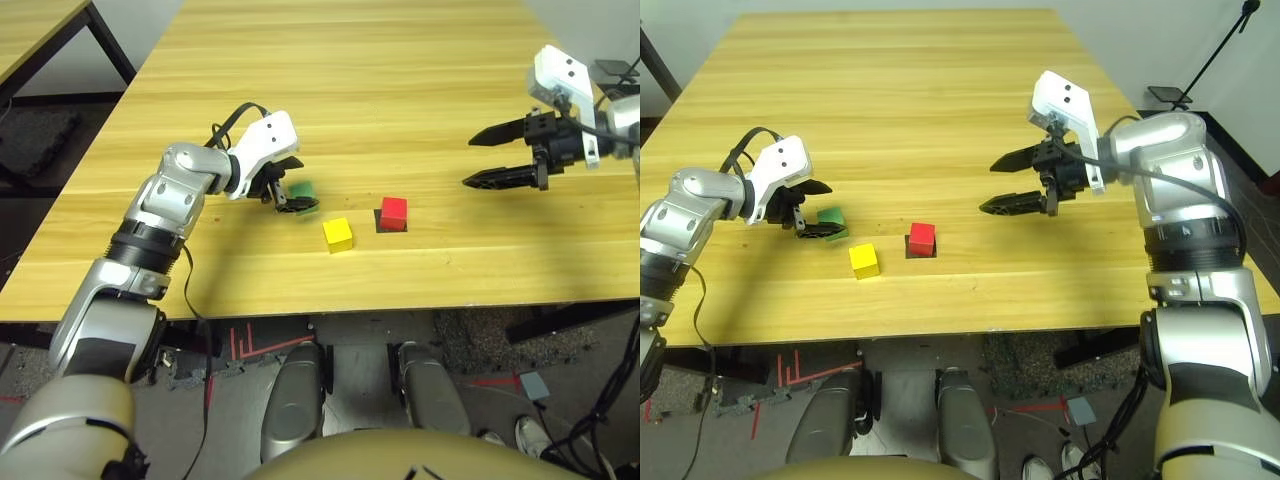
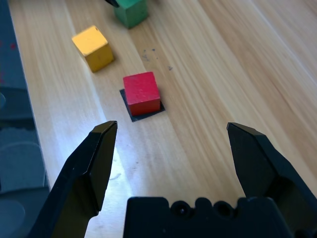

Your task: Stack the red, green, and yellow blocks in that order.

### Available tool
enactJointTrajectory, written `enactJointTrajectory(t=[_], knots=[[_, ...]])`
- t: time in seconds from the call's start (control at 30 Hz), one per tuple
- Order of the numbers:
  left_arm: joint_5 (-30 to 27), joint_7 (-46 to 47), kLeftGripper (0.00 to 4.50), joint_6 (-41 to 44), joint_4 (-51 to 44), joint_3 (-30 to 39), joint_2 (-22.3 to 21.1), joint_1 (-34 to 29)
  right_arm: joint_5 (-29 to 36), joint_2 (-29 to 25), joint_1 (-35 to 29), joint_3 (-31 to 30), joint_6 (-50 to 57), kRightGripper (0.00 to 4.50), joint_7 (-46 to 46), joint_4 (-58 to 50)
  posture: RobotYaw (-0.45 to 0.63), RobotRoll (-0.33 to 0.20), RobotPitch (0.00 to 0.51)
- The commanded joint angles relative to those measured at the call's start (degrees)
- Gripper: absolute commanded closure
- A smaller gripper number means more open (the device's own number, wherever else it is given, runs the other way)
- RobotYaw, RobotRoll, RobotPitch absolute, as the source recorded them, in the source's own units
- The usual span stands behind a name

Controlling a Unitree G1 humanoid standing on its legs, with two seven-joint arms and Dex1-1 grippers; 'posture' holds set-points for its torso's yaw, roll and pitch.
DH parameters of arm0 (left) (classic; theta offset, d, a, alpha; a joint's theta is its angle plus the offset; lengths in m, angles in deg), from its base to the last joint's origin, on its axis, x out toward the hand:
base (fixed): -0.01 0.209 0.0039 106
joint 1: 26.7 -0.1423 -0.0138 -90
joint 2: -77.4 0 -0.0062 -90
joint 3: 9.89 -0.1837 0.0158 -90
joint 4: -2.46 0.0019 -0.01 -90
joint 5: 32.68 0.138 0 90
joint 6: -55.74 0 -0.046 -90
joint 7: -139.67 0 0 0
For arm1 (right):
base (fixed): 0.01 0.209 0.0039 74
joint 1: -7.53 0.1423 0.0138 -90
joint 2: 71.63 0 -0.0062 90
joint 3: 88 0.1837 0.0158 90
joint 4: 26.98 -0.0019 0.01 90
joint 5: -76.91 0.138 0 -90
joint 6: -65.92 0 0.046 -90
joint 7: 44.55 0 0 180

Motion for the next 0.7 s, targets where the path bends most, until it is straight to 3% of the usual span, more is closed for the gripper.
enactJointTrajectory(t=[0.03,0.23,0.33,0.5,0.7], knots=[[3.0,-1.5,0.00,-0.5,4.0,-1.4,0.9,0.7,2.6,-0.8,-1.6,1.0,2.1,0.04,2.8,-3.5,0.16,-0.143,0.051],[4.2,-2.2,0.00,-0.1,7.8,-0.6,3.8,0.3,4.5,0.0,-1.8,0.2,2.3,0.04,6.0,-2.6,0.16,-0.135,0.062],[4.1,-2.6,0.64,1.1,8.4,0.0,5.1,0.0,4.8,0.9,-1.9,0.2,1.2,0.00,7.5,-0.7,0.16,-0.133,0.065],[2.6,-3.5,2.31,6.3,4.1,1.3,6.2,-0.1,5.4,1.1,-3.3,0.6,-2.2,0.00,7.2,3.6,0.19,-0.133,0.074],[-0.7,-4.4,2.40,14.5,-6.8,3.3,6.8,1.3,6.7,-0.2,-6.0,0.9,-4.4,0.00,5.6,6.4,0.20,-0.122,0.076]])
